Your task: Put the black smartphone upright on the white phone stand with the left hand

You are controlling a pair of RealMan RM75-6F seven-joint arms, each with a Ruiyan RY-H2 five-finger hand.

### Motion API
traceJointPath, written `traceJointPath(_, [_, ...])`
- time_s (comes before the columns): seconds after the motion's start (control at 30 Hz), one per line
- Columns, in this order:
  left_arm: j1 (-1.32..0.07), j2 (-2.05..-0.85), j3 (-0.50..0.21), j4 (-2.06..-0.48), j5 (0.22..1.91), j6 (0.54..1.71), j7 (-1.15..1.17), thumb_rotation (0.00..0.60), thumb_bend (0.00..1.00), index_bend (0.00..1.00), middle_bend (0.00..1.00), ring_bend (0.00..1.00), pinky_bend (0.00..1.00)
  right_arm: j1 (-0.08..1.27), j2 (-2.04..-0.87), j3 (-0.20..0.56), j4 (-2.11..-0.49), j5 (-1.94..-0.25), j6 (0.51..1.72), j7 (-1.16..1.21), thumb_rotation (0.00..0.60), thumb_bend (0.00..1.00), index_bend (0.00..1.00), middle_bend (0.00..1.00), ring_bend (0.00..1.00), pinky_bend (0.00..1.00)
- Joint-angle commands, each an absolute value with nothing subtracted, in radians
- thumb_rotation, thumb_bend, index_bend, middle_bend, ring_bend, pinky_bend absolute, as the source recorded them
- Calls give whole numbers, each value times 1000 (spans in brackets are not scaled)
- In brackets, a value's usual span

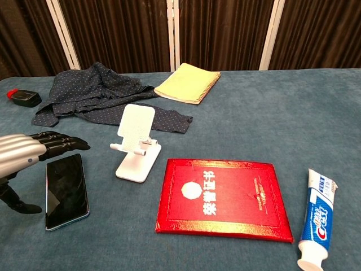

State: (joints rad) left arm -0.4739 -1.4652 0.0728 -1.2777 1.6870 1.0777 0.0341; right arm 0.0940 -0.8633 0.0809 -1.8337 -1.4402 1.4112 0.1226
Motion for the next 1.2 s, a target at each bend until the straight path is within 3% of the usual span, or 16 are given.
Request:
traceJointPath(0.03, [-508, -1411, 101, -1284, 1735, 1072, -21, 600, 0, 0, 0, 0, 0, 94, -864, 81, -1833, -1438, 1410, 121, 600, 0, 0, 0, 0, 0])
traceJointPath(0.37, [-637, -1322, 179, -1226, 1916, 1071, -126, 600, 0, 15, 0, 0, 0, 101, -877, 83, -1841, -1420, 1399, 70, 600, 0, 0, 0, 0, 0])
traceJointPath(0.93, [-714, -1417, 246, -1049, 1985, 1068, -209, 600, 0, 2, 0, 0, 0, 114, -893, 91, -1840, -1375, 1371, 25, 600, 0, 0, 0, 0, 0])
traceJointPath(1.2, [-750, -1466, 256, -1003, 1979, 1026, -210, 600, 0, 78, 1, 31, 18, 118, -895, 97, -1825, -1353, 1357, 35, 600, 0, 0, 0, 0, 0])
